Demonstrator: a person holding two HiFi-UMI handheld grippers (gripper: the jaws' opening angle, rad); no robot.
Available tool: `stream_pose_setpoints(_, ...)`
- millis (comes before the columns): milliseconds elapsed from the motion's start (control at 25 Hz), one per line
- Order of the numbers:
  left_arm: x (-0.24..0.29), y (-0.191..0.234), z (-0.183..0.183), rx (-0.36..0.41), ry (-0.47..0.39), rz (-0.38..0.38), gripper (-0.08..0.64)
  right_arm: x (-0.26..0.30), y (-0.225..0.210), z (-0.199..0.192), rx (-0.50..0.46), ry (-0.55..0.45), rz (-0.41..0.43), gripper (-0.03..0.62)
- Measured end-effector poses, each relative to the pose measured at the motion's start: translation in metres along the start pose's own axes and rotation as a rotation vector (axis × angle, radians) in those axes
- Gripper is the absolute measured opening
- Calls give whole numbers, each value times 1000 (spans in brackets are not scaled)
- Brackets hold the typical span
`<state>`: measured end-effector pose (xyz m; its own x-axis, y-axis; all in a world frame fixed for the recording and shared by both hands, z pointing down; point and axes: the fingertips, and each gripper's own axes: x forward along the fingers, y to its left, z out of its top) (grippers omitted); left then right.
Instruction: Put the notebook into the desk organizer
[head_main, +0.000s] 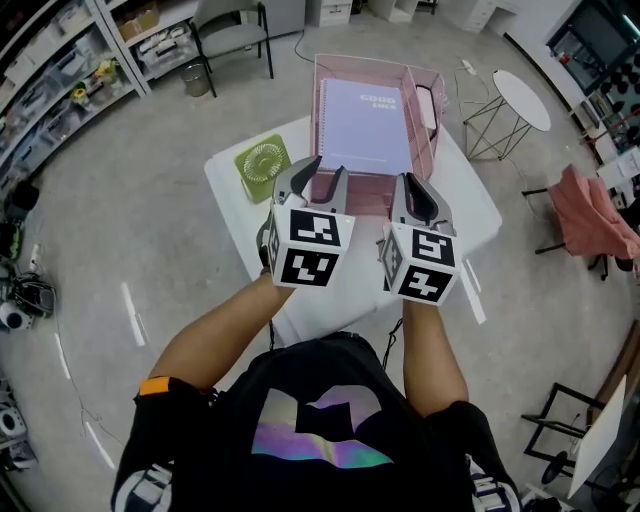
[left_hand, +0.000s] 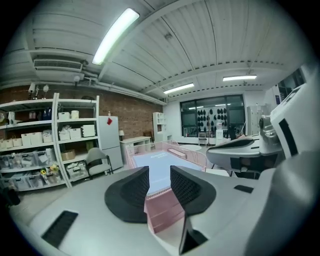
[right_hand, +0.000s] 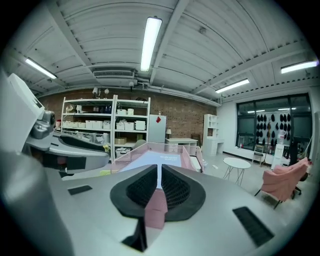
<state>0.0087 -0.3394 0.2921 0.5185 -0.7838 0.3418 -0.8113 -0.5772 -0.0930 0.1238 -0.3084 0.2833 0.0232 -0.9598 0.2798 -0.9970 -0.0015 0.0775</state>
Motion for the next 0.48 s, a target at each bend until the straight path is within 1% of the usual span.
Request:
stream_pose_setpoints(120, -19, -3, -4, 8, -31, -3, 119, -17, 15, -3, -1, -22, 20, 33)
stream_pose_setpoints(320, -55, -9, -13, 18, -71, -10, 86, -51, 36, -13, 6, -38, 25, 23)
stream_pose_setpoints(480, -79, -21, -25, 18, -80, -20, 69, -76, 47, -24, 11, -38, 44, 20)
